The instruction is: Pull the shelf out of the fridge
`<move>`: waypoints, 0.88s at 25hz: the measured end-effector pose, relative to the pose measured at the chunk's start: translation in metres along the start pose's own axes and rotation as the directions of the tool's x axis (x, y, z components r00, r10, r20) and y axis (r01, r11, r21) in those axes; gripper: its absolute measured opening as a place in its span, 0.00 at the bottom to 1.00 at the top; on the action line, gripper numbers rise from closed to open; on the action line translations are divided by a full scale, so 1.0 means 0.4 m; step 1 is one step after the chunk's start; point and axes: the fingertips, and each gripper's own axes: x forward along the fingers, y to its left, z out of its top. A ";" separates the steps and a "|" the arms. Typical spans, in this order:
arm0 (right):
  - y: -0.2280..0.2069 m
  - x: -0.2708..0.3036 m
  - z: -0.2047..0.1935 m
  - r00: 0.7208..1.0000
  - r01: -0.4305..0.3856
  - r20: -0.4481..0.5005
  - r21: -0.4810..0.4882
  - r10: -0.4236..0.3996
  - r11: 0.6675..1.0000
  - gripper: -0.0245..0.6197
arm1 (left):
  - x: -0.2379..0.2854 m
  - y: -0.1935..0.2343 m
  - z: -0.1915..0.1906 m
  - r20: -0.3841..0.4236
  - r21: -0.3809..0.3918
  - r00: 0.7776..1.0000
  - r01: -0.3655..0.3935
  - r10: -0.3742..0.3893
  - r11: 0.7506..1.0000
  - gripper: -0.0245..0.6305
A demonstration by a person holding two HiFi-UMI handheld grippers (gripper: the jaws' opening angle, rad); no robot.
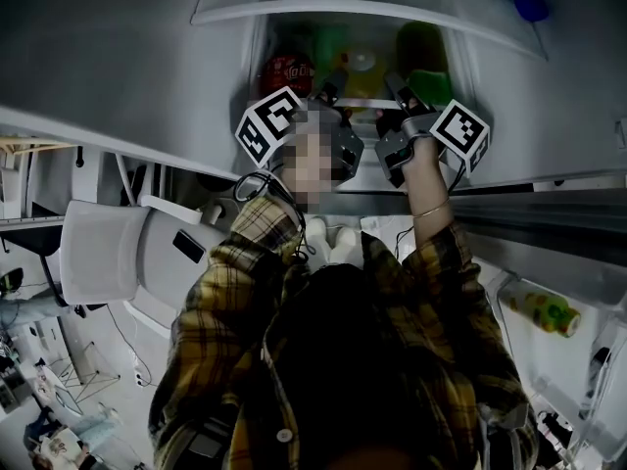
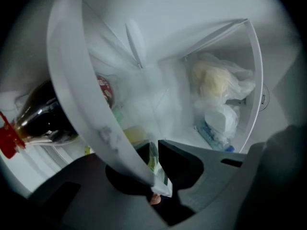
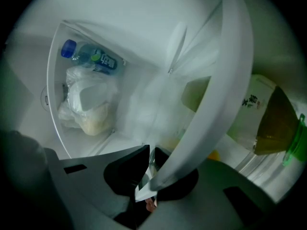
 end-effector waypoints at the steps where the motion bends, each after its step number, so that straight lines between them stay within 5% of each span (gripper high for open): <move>1: 0.000 0.000 0.000 1.000 -0.001 0.000 0.001 0.001 1.000 0.12 | 0.000 -0.001 0.000 0.001 0.003 1.000 0.001 -0.001 1.000 0.15; 22: 0.012 -0.031 -0.018 1.000 0.012 0.004 0.019 -0.012 1.000 0.12 | -0.031 -0.017 -0.015 -0.004 -0.022 1.000 0.005 -0.005 1.000 0.11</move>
